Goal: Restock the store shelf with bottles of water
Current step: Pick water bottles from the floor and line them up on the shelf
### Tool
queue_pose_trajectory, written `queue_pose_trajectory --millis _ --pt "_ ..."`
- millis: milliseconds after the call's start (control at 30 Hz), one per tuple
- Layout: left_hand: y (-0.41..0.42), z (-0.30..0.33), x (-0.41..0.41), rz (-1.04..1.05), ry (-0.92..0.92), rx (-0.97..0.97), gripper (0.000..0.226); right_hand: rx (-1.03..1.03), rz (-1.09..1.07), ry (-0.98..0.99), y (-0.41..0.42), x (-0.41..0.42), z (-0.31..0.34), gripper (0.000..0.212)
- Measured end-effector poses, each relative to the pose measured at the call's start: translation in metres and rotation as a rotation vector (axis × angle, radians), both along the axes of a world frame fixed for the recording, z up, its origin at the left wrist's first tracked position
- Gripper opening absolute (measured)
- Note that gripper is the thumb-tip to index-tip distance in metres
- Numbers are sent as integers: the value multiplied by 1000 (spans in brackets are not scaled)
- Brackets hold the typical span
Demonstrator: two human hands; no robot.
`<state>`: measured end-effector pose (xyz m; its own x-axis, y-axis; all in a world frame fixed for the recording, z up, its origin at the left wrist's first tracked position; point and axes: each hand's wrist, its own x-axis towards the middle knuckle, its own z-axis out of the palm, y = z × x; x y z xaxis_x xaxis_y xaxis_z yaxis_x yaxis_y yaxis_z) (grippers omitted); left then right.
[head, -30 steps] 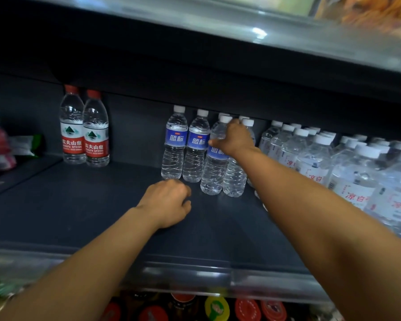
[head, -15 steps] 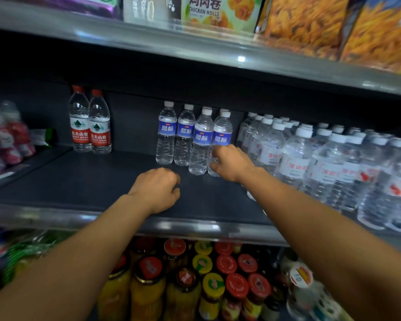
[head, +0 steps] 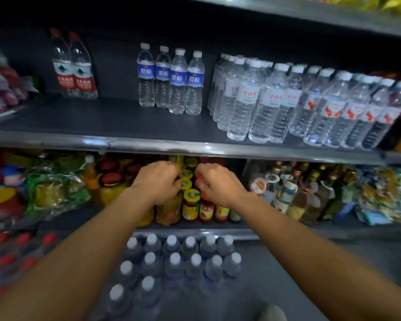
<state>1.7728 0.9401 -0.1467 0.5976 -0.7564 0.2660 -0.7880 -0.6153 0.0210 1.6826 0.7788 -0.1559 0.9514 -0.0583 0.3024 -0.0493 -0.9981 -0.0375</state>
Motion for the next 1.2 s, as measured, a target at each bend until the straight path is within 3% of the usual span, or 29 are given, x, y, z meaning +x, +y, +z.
queue_pose_trajectory --millis 367,633,900,1200 --pt "-12 -166 -109 -153 334 180 15 392 -236 151 24 -135 -181 22" --pt "-26 -274 -147 -120 537 254 24 677 -504 236 6 -184 -292 29" --pt "-48 -329 -146 -51 645 277 32 825 -657 129 -30 -159 -332 57" --pt "-54 -348 -131 -64 676 287 23 889 -586 16 -64 -117 -338 78"
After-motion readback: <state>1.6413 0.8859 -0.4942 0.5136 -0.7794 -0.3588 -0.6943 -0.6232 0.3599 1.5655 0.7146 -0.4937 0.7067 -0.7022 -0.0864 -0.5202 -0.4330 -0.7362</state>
